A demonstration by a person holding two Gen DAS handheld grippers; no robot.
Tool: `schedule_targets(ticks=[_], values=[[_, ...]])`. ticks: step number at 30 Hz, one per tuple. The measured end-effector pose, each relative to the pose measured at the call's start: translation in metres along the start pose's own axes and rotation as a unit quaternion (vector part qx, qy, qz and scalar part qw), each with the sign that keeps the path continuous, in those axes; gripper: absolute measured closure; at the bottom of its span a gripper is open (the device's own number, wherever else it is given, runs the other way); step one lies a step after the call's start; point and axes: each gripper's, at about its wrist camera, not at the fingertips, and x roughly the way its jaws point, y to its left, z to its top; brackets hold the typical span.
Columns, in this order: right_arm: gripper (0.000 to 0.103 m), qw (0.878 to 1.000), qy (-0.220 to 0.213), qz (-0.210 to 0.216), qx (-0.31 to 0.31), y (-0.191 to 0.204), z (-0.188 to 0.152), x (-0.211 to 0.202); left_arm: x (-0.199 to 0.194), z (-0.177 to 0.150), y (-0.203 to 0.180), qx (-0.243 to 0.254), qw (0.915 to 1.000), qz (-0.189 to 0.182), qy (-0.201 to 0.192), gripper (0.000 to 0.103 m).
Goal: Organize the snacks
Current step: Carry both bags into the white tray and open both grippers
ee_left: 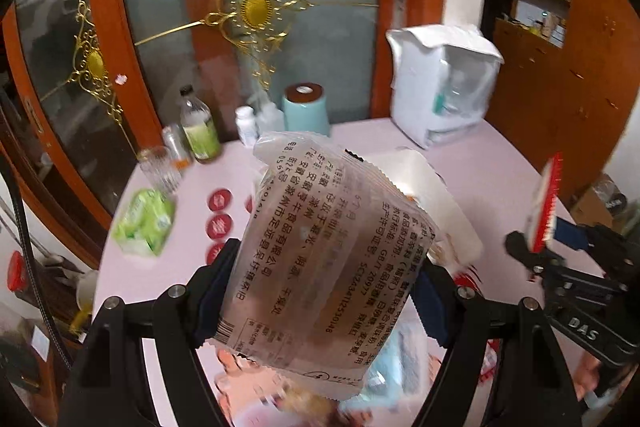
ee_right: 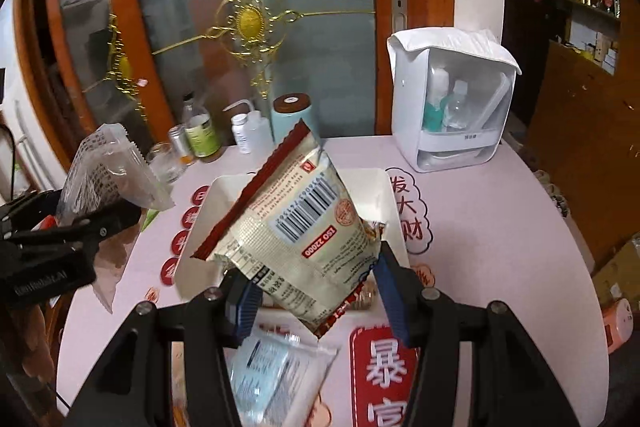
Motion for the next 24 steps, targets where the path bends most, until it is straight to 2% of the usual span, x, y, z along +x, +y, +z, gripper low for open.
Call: schedule_targets(ticks=[4,11,14,16,19,24], values=[[0.049,1.000,0.028,-0.014,0.003,0.011,0.007,0.033,0.039,0.017,0.009,0.002,0.9998,0.018,0.001,0.026],[0.046,0.995,0.084,-0.038,-0.031,0.030,-0.002,0.088,0.100,0.014,0.012,0.000,0.9988,0.028,0.040,0.025],[0.035,0.993,0.099,-0.052,-0.045,0.035,-0.009,0.102,0.121,0.011,0.011,0.004,0.9979,0.029,0.057,0.025],[0.021,0.992,0.101,-0.055,-0.050,0.037,-0.014,0.104,0.131,0.007,0.011,0.009,0.9974,0.029,0.066,0.021],[0.016,0.993,0.100,-0.043,-0.042,0.036,-0.018,0.098,0.141,0.004,0.008,0.022,0.9960,0.027,0.082,0.017],[0.011,0.994,0.097,-0.035,-0.030,0.030,-0.021,0.081,0.137,0.001,0.010,0.019,0.9964,0.027,0.078,0.001]])
